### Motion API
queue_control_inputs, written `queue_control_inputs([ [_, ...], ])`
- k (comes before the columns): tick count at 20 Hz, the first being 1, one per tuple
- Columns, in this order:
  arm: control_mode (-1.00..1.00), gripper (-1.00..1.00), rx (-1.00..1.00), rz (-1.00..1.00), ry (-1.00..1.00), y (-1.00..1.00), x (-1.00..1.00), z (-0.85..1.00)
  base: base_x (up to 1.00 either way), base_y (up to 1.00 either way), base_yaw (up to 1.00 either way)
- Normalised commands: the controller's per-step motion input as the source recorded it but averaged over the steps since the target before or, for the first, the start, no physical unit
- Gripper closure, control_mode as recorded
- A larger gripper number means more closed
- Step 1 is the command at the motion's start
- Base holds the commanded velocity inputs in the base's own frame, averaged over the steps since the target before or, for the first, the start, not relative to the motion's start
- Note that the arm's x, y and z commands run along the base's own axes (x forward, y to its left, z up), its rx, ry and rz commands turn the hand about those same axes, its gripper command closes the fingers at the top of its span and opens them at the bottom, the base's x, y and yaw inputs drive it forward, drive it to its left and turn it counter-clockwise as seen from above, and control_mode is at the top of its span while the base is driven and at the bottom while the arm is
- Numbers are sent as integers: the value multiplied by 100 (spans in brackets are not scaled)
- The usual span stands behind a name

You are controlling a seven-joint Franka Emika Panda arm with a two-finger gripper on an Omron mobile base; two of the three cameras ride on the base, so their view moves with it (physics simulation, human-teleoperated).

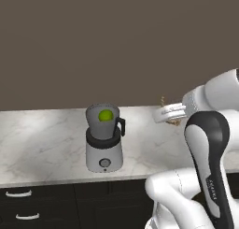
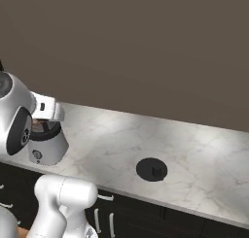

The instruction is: Grab the lime and onion from the fridge, place them in the blender, close the lid, and turn on the blender to create a marinade.

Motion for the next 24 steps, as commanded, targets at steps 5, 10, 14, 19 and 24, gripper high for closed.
queue_control_inputs([
  [5, -100, 100, -1, 17, 9, 97, 72, 8, 0, 0, 0],
  [10, -100, 100, -7, 6, 19, 95, 71, -19, 0, 0, 0],
  [14, -100, 100, -12, 5, 16, 64, 61, -53, 0, 0, 0],
  [19, -100, 100, -8, 8, 3, 1, 45, -81, 0, 0, 0],
  [24, -100, 100, 0, 9, 0, 0, 69, -29, 0, 0, 0],
])
